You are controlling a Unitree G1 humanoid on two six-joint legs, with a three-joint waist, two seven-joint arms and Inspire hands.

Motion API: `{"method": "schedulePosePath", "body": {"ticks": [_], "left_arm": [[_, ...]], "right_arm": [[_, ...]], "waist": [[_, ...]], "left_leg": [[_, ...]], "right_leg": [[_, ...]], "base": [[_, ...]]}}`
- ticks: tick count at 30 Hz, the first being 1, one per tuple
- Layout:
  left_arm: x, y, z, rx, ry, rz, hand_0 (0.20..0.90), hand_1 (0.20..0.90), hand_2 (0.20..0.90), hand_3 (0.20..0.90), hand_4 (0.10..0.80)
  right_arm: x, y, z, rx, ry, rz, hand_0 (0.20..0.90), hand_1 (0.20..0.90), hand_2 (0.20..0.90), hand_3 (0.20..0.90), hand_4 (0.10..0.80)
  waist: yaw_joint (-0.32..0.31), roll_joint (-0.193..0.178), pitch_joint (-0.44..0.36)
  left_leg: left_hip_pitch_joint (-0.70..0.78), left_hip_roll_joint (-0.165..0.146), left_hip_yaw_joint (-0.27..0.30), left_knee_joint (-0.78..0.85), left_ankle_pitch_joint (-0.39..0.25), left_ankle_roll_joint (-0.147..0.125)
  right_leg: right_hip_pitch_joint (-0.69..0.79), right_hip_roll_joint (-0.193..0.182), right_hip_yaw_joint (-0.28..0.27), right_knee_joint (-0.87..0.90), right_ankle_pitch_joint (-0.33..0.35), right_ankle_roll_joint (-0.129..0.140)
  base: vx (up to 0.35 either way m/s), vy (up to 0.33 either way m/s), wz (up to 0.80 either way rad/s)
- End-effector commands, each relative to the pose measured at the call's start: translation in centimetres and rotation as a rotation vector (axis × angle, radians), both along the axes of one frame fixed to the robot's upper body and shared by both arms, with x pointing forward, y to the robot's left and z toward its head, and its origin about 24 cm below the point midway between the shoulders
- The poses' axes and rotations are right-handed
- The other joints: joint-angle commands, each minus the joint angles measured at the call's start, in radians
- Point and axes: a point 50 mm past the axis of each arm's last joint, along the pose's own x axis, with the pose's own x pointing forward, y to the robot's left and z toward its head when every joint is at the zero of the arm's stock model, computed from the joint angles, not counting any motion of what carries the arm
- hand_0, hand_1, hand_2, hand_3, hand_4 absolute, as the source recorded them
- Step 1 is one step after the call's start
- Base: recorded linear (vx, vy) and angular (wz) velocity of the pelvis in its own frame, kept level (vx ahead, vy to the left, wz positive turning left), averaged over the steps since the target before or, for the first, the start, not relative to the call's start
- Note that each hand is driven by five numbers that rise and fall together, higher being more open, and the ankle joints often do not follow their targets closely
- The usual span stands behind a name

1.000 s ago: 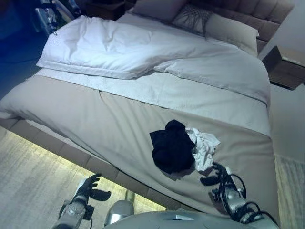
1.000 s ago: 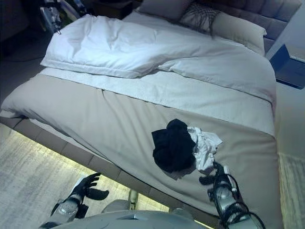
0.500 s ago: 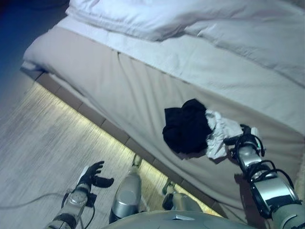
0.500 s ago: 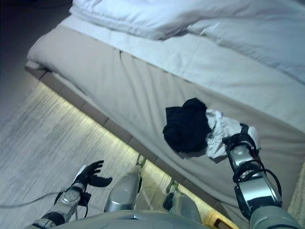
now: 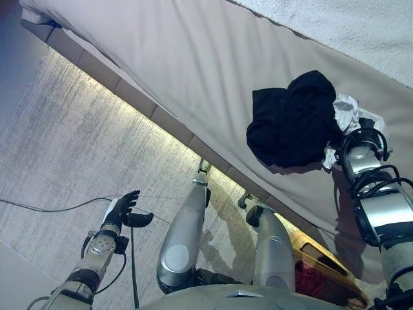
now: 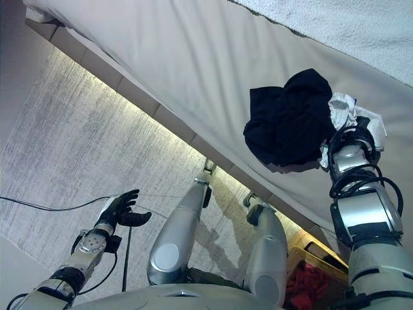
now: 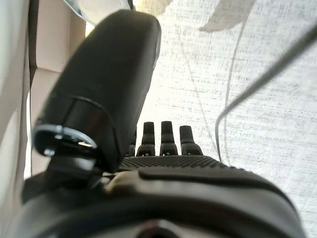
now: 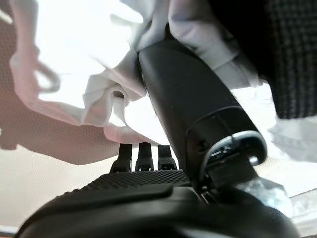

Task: Pick up the clothes from the bed and place them into the basket

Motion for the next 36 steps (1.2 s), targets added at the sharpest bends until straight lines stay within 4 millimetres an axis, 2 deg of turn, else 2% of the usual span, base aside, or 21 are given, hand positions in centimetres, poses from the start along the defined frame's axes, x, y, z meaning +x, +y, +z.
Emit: {"method": "schedulePosePath", "body": {"ticks": [1, 8, 11, 12, 13, 17, 22, 24, 30, 32, 36], "left_arm": [[-3.0, 2.6, -0.1, 0.035, 0.043, 0.053, 0.9, 0.9, 0.9, 0.9, 0.8], [-3.1, 2.6, 0.1, 0.037, 0.035, 0.036, 0.9, 0.9, 0.9, 0.9, 0.8], [-4.3, 2.2, -0.7, 0.03, 0.054, 0.039, 0.9, 0.9, 0.9, 0.9, 0.8], [-4.4, 2.2, -0.8, 0.03, 0.053, 0.037, 0.9, 0.9, 0.9, 0.9, 0.8], [-5.3, 1.7, -1.5, 0.03, 0.071, 0.039, 0.9, 0.9, 0.9, 0.9, 0.8], [-6.7, 0.6, -2.6, 0.02, 0.095, 0.04, 0.9, 0.9, 0.9, 0.9, 0.8], [-8.6, -1.4, -4.2, -0.019, 0.13, 0.046, 0.9, 0.9, 0.9, 0.9, 0.8], [-8.9, -2.4, -4.7, -0.032, 0.138, 0.05, 0.9, 0.9, 0.9, 0.9, 0.8], [-9.6, -3.5, -5.2, -0.046, 0.16, 0.066, 0.9, 0.9, 0.9, 0.9, 0.8], [-9.7, -3.7, -5.4, -0.048, 0.167, 0.064, 0.9, 0.9, 0.9, 0.9, 0.8], [-9.8, -4.4, -5.5, -0.06, 0.173, 0.048, 0.9, 0.9, 0.9, 0.9, 0.8]], "right_arm": [[-1.1, -1.0, -0.7, -0.011, -0.03, 0.041, 0.3, 0.3, 0.3, 0.2, 0.1], [-1.7, -1.4, -0.8, 0.175, -0.268, -0.016, 0.3, 0.3, 0.3, 0.2, 0.1], [-2.7, -2.3, -0.9, 0.397, -0.509, -0.133, 0.3, 0.3, 0.3, 0.2, 0.1], [-2.9, -2.5, -1.0, 0.437, -0.546, -0.146, 0.3, 0.3, 0.3, 0.2, 0.1], [-3.8, -2.9, -1.8, 0.543, -0.665, -0.202, 0.3, 0.3, 0.3, 0.2, 0.1], [-5.2, -3.1, -3.2, 0.725, -0.88, -0.279, 0.3, 0.3, 0.3, 0.2, 0.1], [-6.5, -2.0, -5.1, 0.893, -1.075, -0.303, 0.3, 0.3, 0.3, 0.2, 0.1], [-6.9, -0.7, -5.9, 0.947, -1.151, -0.277, 0.3, 0.3, 0.3, 0.2, 0.1], [-8.5, 1.0, -6.2, 1.019, -1.261, -0.195, 0.3, 0.3, 0.3, 0.2, 0.1], [-9.2, 1.4, -6.6, 1.025, -1.285, -0.189, 0.3, 0.3, 0.3, 0.2, 0.1], [-10.2, 2.2, -6.3, 1.004, -1.322, -0.163, 0.3, 0.3, 0.3, 0.2, 0.1]], "waist": [[0.015, 0.048, -0.082], [0.016, 0.023, -0.105], [0.009, 0.005, -0.133], [0.01, 0.006, -0.133], [0.004, -0.003, -0.153], [-0.009, -0.011, -0.19], [-0.045, -0.011, -0.266], [-0.073, -0.022, -0.298], [-0.143, -0.042, -0.361], [-0.162, -0.045, -0.375], [-0.2, -0.057, -0.39]], "left_leg": [[-0.04, 0.022, 0.058, 0.041, -0.024, 0.033], [0.051, 0.042, 0.057, -0.011, -0.025, 0.006], [0.126, 0.058, 0.07, -0.067, -0.025, -0.01], [0.125, 0.06, 0.08, -0.079, 0.007, -0.005], [0.166, 0.065, 0.087, -0.11, 0.007, -0.012], [0.243, 0.069, 0.101, -0.167, 0.009, -0.022], [0.363, 0.078, 0.131, -0.274, 0.026, -0.033], [0.409, 0.078, 0.142, -0.313, 0.026, -0.033], [0.485, 0.084, 0.174, -0.37, 0.027, -0.03], [0.504, 0.082, 0.182, -0.367, 0.016, -0.028], [0.524, 0.082, 0.192, -0.304, -0.022, -0.031]], "right_leg": [[-0.02, 0.039, -0.024, 0.047, -0.002, -0.012], [0.116, 0.065, -0.047, -0.05, 0.007, -0.01], [0.208, 0.081, -0.041, -0.131, 0.014, -0.001], [0.212, 0.079, -0.058, -0.147, 0.04, -0.011], [0.255, 0.083, -0.054, -0.182, 0.041, -0.005], [0.331, 0.094, -0.037, -0.248, 0.043, 0.005], [0.437, 0.1, -0.009, -0.34, 0.044, 0.022], [0.468, 0.105, 0.011, -0.382, 0.057, 0.028], [0.506, 0.118, 0.059, -0.453, 0.094, 0.036], [0.515, 0.122, 0.075, -0.458, 0.095, 0.036], [0.541, 0.115, 0.102, -0.465, 0.096, 0.028]], "base": [[0.053, -0.006, 0.11], [0.068, -0.036, 0.02], [0.06, 0.013, -0.3], [0.005, 0.065, -0.04], [0.005, 0.067, 0.6], [0.073, 0.061, -0.04], [0.052, 0.114, -0.1], [0.005, 0.053, -0.15], [-0.008, 0.025, -0.07], [-0.044, 0.035, -0.2], [-0.032, 0.077, -0.13]]}}
